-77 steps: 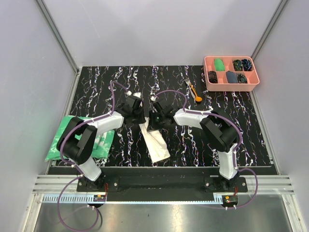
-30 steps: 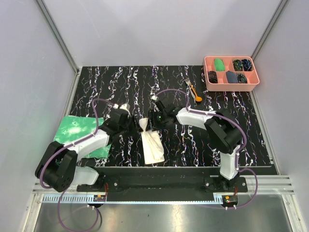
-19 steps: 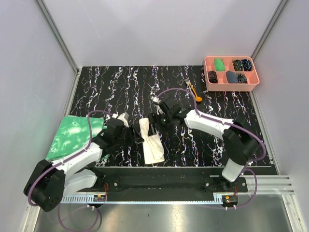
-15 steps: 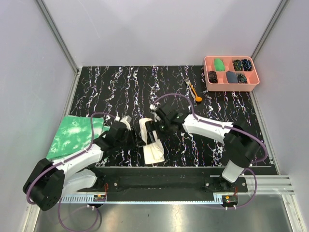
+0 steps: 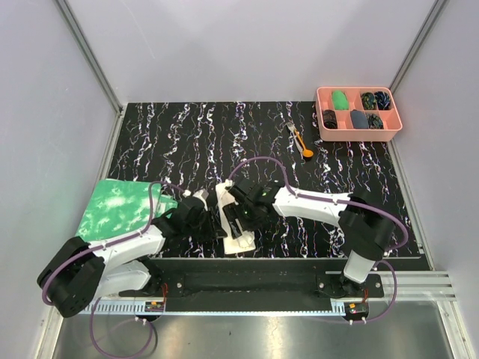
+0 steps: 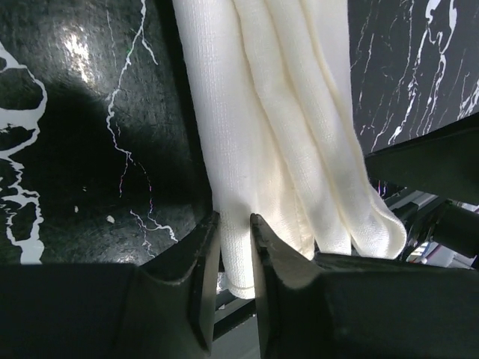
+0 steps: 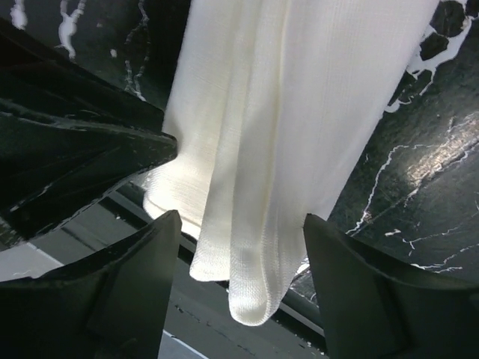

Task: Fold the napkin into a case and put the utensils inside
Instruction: Smooth out the smaller rectangle-folded napkin at the center of the board.

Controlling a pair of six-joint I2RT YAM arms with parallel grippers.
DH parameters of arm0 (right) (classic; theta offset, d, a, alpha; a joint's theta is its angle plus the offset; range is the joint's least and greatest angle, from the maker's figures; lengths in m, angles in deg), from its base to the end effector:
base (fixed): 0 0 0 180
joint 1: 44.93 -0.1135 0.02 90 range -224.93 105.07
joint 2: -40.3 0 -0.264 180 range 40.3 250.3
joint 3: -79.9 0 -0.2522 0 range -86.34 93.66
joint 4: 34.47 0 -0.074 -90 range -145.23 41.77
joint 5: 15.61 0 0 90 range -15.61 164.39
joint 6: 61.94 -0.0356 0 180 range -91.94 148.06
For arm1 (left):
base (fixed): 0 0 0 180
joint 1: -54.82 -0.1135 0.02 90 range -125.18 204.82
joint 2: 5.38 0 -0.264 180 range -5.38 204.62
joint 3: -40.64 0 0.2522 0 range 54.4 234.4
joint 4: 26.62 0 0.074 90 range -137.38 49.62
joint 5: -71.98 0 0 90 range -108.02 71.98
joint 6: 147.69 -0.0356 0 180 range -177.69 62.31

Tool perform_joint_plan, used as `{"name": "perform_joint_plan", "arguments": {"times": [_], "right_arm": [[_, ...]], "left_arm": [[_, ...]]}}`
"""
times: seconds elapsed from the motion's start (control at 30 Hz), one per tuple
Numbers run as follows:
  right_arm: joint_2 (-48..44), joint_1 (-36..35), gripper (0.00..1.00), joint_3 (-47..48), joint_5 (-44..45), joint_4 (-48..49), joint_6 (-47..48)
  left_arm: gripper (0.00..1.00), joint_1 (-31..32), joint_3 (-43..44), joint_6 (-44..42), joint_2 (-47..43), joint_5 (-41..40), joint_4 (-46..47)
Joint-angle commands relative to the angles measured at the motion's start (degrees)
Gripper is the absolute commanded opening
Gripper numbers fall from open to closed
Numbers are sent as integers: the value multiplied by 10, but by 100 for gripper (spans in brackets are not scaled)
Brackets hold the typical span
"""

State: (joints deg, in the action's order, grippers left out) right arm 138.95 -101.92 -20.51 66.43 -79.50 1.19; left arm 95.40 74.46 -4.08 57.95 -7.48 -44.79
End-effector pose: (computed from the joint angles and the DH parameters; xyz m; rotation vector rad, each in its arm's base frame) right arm 0.1843 0.2927 0.1939 -0.7815 2.7296 0.5834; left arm 0.1434 -0.1314 0.1446 -0.2044 2.6150 -0.9078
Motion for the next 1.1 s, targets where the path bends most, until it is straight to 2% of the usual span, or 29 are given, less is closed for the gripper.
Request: {"name": "perform_joint_plan", "arguments": {"times": [0.0,0.07,0.1,0.13,0.43,0.53,0.73,0.77,0.87,1.07], "right_arm": [[16,-17,72,29,51,-29,-12],[19,-20,66,35,62,-35,-14],[20,-22,99,37,66,-37,-16],[22,-22,100,42,69,-40,-17],[22,-33,100,54,107,-61,-25],[2,-34,100,50,156,-77,-36],[-28,-34,99,47,169,-83,-42],[-28,-34,91,48,168,-84,-42],[-24,-36,79,54,151,-85,-39],[-1,-49,76,69,132,-81,-30]], "left_arm": [[24,14,-1,23,12,-29,21],[23,20,-1,25,16,-30,26],[22,23,-1,27,20,-32,26],[21,27,-2,29,21,-32,30],[15,35,-11,41,21,-32,42],[15,35,-13,41,9,-41,37],[15,35,-12,42,4,-45,32],[15,35,-11,43,7,-44,32],[15,35,-8,45,11,-40,39],[13,37,-8,49,13,-35,42]]}}
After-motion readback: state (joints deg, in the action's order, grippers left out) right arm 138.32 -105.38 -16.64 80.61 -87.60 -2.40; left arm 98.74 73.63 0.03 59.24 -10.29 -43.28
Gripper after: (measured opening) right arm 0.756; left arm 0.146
